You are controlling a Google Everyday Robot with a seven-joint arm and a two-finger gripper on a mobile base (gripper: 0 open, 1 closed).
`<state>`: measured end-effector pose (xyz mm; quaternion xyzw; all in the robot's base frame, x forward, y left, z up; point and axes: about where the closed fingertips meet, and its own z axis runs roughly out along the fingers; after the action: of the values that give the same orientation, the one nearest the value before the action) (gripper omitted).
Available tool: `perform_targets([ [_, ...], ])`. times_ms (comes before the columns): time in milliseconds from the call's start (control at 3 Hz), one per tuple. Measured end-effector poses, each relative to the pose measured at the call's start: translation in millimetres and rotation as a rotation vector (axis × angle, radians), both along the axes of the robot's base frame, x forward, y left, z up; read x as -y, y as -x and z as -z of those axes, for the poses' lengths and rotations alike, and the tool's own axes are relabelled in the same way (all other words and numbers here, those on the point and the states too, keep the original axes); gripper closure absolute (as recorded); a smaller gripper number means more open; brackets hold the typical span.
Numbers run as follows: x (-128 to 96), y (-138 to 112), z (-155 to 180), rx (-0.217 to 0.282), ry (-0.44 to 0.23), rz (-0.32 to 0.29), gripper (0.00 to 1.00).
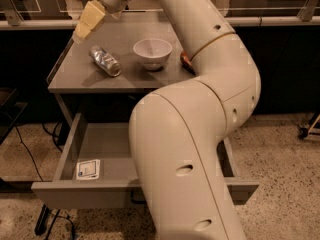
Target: Place redbull can into top drawer
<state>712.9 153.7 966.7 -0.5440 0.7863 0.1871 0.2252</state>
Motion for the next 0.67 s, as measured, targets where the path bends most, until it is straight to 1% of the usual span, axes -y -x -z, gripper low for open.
perform_targets([
  [667, 13, -22, 33, -0.058, -0.003, 0.057, 0.00],
])
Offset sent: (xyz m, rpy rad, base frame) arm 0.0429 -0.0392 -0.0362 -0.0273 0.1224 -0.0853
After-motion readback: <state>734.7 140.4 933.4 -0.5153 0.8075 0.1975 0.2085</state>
